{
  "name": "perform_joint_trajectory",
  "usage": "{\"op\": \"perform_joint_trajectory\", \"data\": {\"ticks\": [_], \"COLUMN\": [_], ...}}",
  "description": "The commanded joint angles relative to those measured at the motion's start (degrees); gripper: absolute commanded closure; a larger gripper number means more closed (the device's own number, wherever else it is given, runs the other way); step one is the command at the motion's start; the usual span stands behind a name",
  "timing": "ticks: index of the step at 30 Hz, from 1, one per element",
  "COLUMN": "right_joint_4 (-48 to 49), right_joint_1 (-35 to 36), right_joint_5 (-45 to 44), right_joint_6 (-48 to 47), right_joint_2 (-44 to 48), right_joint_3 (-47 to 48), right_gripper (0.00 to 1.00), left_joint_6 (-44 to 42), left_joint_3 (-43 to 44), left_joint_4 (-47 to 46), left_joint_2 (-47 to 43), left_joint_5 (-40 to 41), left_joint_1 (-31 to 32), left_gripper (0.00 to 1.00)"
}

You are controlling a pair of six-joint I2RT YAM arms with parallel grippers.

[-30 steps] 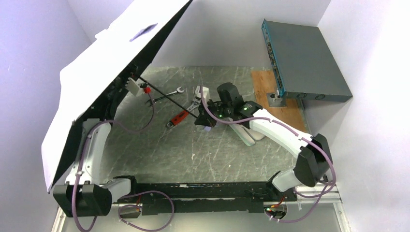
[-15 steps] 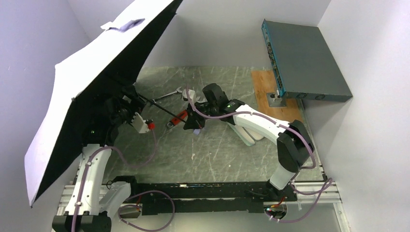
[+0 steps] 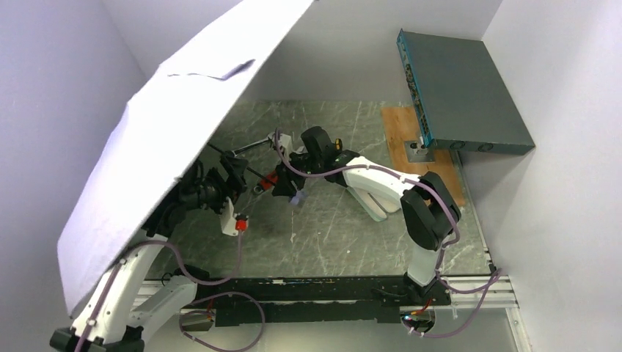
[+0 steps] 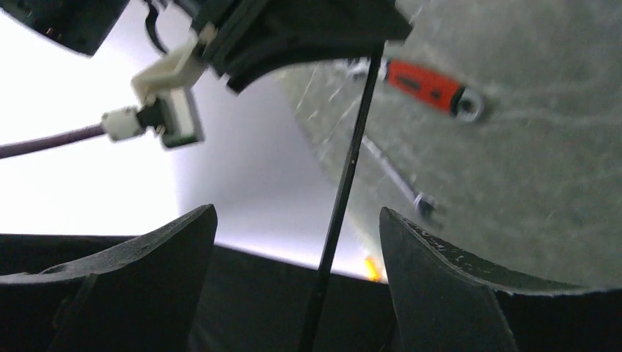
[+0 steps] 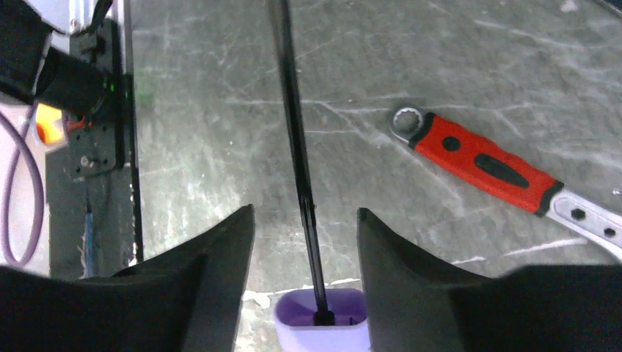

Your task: Open the umbrella

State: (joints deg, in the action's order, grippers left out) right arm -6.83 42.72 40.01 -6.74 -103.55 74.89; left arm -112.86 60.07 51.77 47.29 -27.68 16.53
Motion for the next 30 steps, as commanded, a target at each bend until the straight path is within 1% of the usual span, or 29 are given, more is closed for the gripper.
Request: {"op": "perform_joint_trajectory", "data": {"ticks": [1,3,4,5,6,7,8,10,14,17,20,21,22,23,27,30], "right_joint_4": [0.92,-1.77,-3.14,-4.19,-5.53,-7.16,-8.90,-12.45,-17.18,-18.84,-20.18,-20.94,-21.60,-22.30,-24.30,-24.81], "right_joint_1": [-3.03,-5.78,-7.60,-9.30,-11.88,-13.78,-15.21,-17.38,-19.05,-19.08,-19.49,-19.86,-20.17,-20.35,-20.43,-20.37], "right_joint_5": [-2.97,-3.54,-3.99,-4.15,-4.37,-4.61,-4.95,-6.30,-9.53,-11.80,-13.89,-14.36,-14.75,-14.81,-15.15,-15.98], "right_joint_6": [1.16,0.01,-0.72,-1.27,-1.66,-2.06,-2.86,-4.65,-6.12,-5.44,-5.38,-5.50,-5.66,-6.24,-9.27,-11.24], "right_joint_2": [4.31,7.88,10.22,12.64,15.00,17.53,19.80,24.98,34.91,41.90,47.66,49.25,50.76,52.10,56.53,58.20], "right_joint_3": [0.43,-1.55,-2.87,-4.32,-5.82,-7.21,-8.31,-10.76,-17.23,-21.58,-24.99,-25.85,-26.66,-27.36,-30.04,-31.42], "right_gripper": [0.35,0.23,0.21,0.13,0.07,0.03,0.01,0.00,0.00,0.00,0.00,0.00,0.00,0.00,0.00,0.00], "left_joint_6": [18.00,24.18,27.35,30.68,33.92,37.71,41.03,48.54,63.73,70.81,77.51,81.60,86.19,89.44,94.08,94.64], "left_joint_3": [-0.13,-2.01,-2.96,-4.17,-5.28,-6.45,-7.04,-6.23,-2.68,-1.53,0.21,-0.55,-1.57,-1.64,2.50,4.77], "left_joint_4": [-3.18,-7.83,-10.02,-12.74,-15.44,-18.51,-20.83,-23.75,-25.41,-26.77,-25.56,-27.33,-30.43,-31.56,-24.57,-19.04], "left_joint_2": [5.66,8.29,9.60,10.79,12.07,13.55,15.34,19.36,26.12,28.58,30.07,29.76,29.29,29.42,32.66,34.40], "left_joint_5": [-5.02,-5.24,-5.07,-4.21,-2.39,0.02,2.70,5.57,4.88,6.00,5.59,6.85,10.56,13.42,21.84,27.35], "left_joint_1": [4.29,5.69,6.59,7.75,9.64,11.79,13.83,16.84,19.53,22.16,24.28,24.68,25.10,25.36,25.41,25.14], "left_gripper": [0.13,0.13,0.10,0.08,0.05,0.02,0.01,0.00,0.00,0.00,0.00,0.00,0.00,0.00,0.00,0.00]}}
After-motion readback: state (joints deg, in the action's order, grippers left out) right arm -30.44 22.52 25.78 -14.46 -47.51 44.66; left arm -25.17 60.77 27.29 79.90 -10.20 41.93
